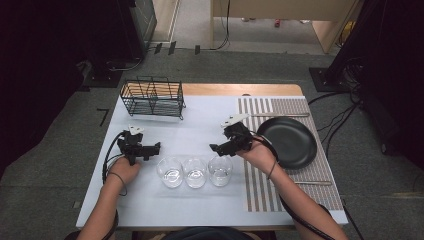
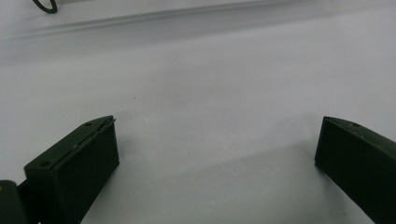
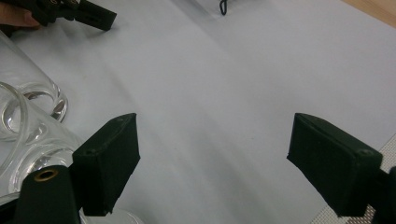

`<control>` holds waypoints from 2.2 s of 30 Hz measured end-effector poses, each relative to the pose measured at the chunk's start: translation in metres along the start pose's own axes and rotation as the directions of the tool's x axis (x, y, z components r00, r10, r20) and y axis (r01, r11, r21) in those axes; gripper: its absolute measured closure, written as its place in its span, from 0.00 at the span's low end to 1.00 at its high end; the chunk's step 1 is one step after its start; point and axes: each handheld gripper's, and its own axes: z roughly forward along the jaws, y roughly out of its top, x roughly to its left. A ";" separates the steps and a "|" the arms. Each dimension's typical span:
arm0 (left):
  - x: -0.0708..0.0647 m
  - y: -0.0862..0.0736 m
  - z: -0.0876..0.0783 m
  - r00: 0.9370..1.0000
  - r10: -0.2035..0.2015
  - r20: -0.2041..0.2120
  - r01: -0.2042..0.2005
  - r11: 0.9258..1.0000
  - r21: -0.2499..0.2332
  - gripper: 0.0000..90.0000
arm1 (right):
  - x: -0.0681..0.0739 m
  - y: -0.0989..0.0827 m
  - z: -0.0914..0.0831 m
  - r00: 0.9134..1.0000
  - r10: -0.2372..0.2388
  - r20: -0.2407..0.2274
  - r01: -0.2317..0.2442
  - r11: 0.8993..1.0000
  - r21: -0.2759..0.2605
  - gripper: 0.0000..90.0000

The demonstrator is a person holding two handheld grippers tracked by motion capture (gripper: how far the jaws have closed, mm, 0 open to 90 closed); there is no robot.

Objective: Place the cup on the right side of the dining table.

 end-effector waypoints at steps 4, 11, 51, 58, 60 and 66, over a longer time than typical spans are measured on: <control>0.000 0.000 0.000 1.000 0.000 0.000 0.000 1.000 0.000 0.00 | 0.000 0.001 -0.002 1.000 0.010 -0.020 -0.010 1.000 -0.001 0.18; 0.000 0.000 0.000 1.000 0.000 0.000 0.000 1.000 0.000 0.00 | 0.000 0.001 -0.005 1.000 0.001 -0.024 -0.001 1.000 -0.007 0.18; 0.000 0.000 0.000 1.000 0.000 0.000 0.000 1.000 0.000 0.00 | 0.020 0.004 -0.012 0.965 -0.149 -0.215 0.143 0.989 -0.040 0.00; 0.000 0.000 0.000 1.000 0.000 0.000 0.000 1.000 0.000 0.00 | 0.023 0.003 -0.012 0.958 -0.176 -0.226 0.169 0.984 -0.051 0.00; 0.000 0.000 0.000 1.000 0.000 0.000 0.000 1.000 0.000 0.00 | 0.024 0.002 -0.011 0.954 -0.180 -0.240 0.174 0.984 -0.047 0.00; 0.000 0.000 0.000 1.000 0.000 0.000 0.000 1.000 0.000 0.00 | 0.026 0.001 -0.011 0.942 -0.203 -0.266 0.196 0.979 -0.052 0.00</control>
